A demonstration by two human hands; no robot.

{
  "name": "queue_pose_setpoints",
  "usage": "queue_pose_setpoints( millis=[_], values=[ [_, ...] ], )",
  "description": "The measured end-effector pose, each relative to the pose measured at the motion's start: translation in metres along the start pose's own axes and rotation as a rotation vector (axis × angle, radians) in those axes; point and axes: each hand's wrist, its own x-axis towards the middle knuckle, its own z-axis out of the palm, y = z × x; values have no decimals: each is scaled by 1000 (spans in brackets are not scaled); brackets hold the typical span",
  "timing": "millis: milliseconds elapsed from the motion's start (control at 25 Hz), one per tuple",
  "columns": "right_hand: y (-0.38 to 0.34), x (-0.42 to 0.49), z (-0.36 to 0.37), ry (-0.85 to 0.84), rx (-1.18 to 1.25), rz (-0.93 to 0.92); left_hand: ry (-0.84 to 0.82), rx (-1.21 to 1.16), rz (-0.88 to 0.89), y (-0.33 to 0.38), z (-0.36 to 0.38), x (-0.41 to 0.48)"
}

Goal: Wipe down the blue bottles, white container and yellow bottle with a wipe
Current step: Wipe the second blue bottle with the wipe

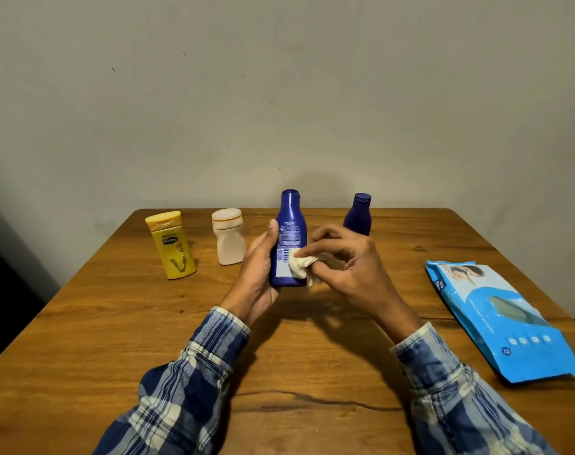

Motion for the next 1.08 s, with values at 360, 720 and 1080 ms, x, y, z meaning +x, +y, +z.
queue_pose_setpoints(
  millis=[360, 720, 1080],
  values=[
    [-2, -2, 6, -125, -43, 10, 114, -142, -8, 2, -7, 8],
    [2, -6, 23, -115, -337, -145, 16, -206, -19, -2, -2, 2],
    [-2, -8, 16, -268, -483, -132, 15, -175, 51, -6, 0, 4]
  ],
)
